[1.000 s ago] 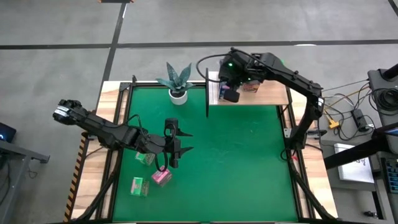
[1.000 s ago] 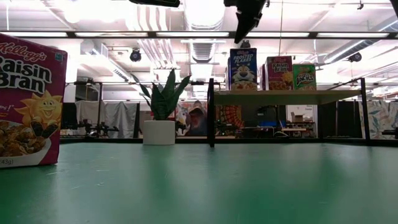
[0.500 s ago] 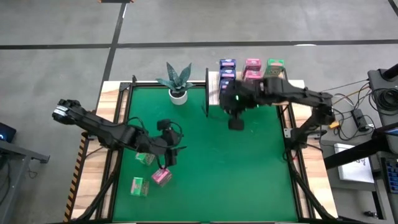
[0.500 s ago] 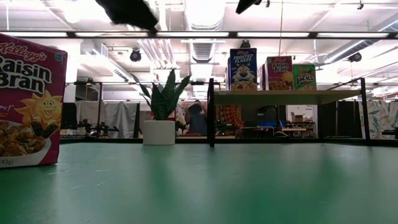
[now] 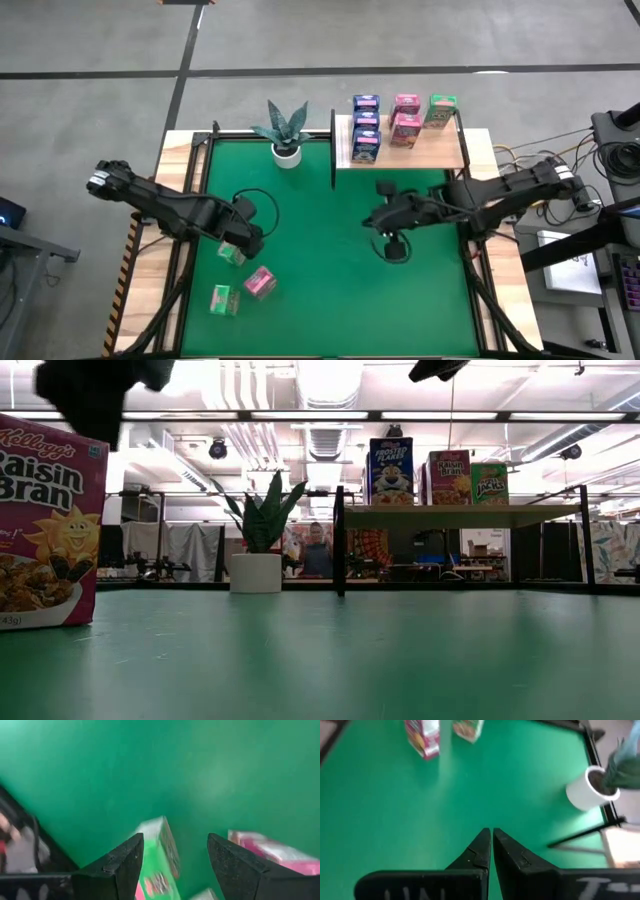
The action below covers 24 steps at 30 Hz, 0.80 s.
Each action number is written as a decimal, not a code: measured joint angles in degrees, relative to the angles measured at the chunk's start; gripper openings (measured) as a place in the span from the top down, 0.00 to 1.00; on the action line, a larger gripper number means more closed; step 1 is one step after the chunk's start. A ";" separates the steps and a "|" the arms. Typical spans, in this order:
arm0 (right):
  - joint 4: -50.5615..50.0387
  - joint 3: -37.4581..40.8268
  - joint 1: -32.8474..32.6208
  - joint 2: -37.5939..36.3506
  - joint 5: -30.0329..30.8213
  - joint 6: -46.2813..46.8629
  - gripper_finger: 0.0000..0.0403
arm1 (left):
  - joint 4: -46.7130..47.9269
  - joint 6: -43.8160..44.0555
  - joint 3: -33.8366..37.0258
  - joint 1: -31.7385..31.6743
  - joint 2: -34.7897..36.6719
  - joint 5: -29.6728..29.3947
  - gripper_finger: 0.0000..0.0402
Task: Stack cereal on shelf
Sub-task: Put the top green cereal box on the shelf aligned with the other green cereal boxes
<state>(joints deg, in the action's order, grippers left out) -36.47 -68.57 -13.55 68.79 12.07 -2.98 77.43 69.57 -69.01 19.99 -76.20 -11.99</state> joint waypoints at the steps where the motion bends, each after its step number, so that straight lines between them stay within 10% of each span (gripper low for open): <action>1: 2.98 2.22 -0.63 -0.94 -0.02 -0.19 0.98 | -0.08 1.34 0.20 0.06 0.00 1.54 0.49; 24: 25.38 21.87 -2.72 -6.32 -0.08 1.58 0.98 | 2.55 9.62 4.78 0.74 0.20 8.51 0.49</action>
<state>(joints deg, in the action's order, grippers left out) -11.09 -46.70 -16.27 62.46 12.00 -1.39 79.99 79.20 -64.23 20.73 -76.01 -3.49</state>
